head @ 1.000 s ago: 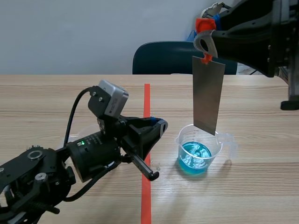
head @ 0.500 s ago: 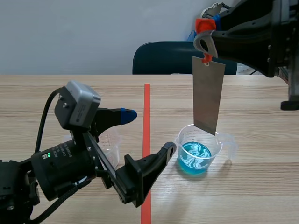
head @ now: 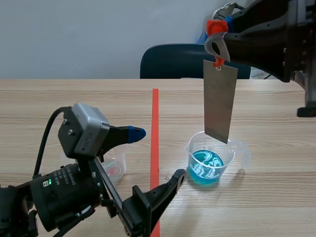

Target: Do the redox reaction experiment

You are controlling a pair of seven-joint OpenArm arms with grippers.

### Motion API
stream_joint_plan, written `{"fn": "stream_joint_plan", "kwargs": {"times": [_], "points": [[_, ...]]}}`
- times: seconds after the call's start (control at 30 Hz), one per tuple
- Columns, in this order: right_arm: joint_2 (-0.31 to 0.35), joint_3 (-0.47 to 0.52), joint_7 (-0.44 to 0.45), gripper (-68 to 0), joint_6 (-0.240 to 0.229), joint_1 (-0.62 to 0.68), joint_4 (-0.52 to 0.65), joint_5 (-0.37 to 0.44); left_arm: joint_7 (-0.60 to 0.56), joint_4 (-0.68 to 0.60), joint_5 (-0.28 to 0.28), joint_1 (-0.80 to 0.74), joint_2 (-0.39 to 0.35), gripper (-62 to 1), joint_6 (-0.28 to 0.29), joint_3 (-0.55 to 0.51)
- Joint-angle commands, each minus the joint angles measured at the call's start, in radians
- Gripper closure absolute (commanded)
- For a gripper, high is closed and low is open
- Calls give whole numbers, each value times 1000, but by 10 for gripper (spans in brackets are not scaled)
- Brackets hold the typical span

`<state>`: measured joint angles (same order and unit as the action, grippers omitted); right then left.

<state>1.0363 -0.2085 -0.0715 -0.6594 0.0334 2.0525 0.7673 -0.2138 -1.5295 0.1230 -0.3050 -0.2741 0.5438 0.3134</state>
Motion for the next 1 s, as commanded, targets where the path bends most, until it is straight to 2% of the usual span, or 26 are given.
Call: {"fn": "stream_joint_plan", "kwargs": {"times": [0.0,0.97], "points": [[2,13,14,-6,3,-14,2,10,-17,-16,-6,-4,5,-623,-2,-2],[2,13,14,-6,3,-14,2,10,-40,-16,-16,-10,5,-623,-10,-2]]}}
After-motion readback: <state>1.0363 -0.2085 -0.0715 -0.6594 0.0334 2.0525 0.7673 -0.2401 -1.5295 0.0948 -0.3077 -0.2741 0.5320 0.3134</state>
